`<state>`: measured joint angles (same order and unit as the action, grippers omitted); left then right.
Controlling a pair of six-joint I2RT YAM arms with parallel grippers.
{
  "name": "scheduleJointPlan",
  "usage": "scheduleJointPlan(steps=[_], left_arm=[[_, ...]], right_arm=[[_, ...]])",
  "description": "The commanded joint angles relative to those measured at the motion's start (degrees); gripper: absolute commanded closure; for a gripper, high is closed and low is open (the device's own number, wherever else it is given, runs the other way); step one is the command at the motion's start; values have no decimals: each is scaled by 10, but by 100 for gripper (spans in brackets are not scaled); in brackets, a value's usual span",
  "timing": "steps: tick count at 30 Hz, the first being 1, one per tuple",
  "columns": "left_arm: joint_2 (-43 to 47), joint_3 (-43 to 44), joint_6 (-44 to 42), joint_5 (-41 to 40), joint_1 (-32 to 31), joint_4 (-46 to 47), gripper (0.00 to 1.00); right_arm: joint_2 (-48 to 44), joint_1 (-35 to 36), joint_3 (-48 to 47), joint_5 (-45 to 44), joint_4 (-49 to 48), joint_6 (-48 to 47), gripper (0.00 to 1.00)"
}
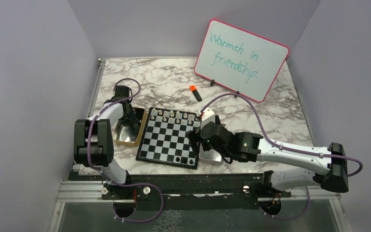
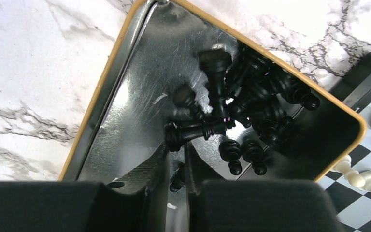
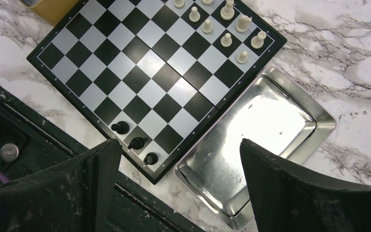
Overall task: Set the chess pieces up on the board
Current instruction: Pick up the chess piece from the storage box, then place the chess piece on the chessboard.
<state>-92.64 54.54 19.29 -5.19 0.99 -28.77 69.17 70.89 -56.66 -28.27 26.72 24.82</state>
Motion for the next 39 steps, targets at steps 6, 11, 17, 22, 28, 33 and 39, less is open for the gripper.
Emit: scheduleJointPlan(steps=[6, 11, 17, 22, 28, 33, 39], left_arm=[[1, 12, -7, 11, -1, -2, 92], [23, 13, -9, 16, -1, -10, 96], [54, 15, -6, 19, -1, -26, 97], [94, 9, 4, 43, -1, -33, 97], [142, 12, 16, 111, -1, -44, 97], [171, 9, 19, 227, -1, -39, 96], [198, -6, -1, 329, -2, -19, 97]], right_arm=[[-11, 4, 7, -9, -7, 6, 2], [-5, 4, 6, -5, -9, 6, 2], [8, 4, 2, -6, -16, 6, 2], [13, 4, -2, -15, -37, 34, 2], [13, 3, -5, 9, -100, 39, 3], [22, -6, -30, 59, -153, 46, 3], [47, -41, -37, 149, -253, 65, 10]])
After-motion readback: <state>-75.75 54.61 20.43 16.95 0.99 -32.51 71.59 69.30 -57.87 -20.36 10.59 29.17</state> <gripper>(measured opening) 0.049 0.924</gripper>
